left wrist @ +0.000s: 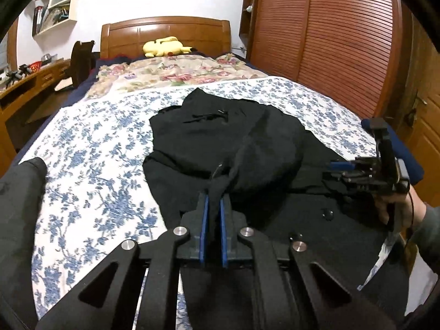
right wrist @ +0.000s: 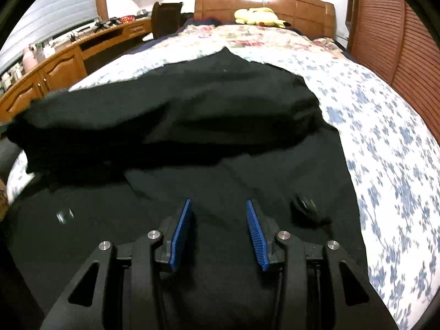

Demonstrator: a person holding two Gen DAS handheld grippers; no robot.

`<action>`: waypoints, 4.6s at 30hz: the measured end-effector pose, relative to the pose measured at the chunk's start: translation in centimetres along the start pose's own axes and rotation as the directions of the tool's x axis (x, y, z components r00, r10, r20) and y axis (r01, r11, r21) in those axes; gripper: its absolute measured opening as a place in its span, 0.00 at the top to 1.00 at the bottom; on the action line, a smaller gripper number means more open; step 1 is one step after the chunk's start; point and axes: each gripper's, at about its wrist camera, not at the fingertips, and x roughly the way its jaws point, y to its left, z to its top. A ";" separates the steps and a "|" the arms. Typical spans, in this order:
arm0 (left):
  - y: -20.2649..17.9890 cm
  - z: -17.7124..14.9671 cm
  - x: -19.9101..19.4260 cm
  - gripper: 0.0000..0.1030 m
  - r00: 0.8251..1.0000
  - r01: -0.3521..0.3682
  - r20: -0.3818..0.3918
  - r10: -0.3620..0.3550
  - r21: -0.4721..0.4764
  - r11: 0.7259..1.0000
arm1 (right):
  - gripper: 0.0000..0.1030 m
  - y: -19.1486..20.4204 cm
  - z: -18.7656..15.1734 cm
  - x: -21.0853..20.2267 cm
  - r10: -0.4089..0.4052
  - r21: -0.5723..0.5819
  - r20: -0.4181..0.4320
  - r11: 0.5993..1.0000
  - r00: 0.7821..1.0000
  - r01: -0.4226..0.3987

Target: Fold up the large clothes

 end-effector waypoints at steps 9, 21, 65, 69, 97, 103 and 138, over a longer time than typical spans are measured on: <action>2.0 -0.3 -0.4 0.75 1.000 -0.014 0.007 0.014 0.006 1.000 | 0.58 5.0 4.1 2.4 0.095 -0.058 0.020 0.994 0.995 -0.094; 3.6 -1.3 -0.4 0.67 0.999 -0.045 -0.014 0.045 0.002 0.999 | 0.58 8.5 5.4 11.5 0.111 -0.155 -0.159 0.979 0.981 -0.135; 1.9 -9.0 1.3 0.61 0.957 -0.113 -0.271 0.101 -0.031 0.993 | 0.45 -6.5 -10.6 -6.7 -0.044 0.141 0.000 0.989 0.999 0.044; 3.0 -8.9 2.3 0.44 0.952 -0.160 -0.275 0.137 -0.060 0.985 | 0.45 -5.9 -10.8 -6.6 -0.043 0.114 0.001 0.993 0.999 0.042; 1.9 -9.3 -2.6 0.41 0.978 -0.040 -0.206 0.025 -0.070 0.997 | 0.43 -8.4 -12.6 -8.9 -0.170 0.130 -0.070 0.975 0.983 0.178; 1.2 -10.6 -2.4 0.58 0.972 -0.013 -0.235 -0.003 -0.067 0.998 | 0.43 -7.8 -12.9 -9.3 -0.140 0.107 -0.077 0.983 0.987 0.148; -3.3 1.5 -18.1 0.97 0.986 -0.035 0.165 0.023 0.071 0.997 | 0.93 -7.2 -6.7 -28.9 0.045 0.066 0.346 0.995 0.937 -0.072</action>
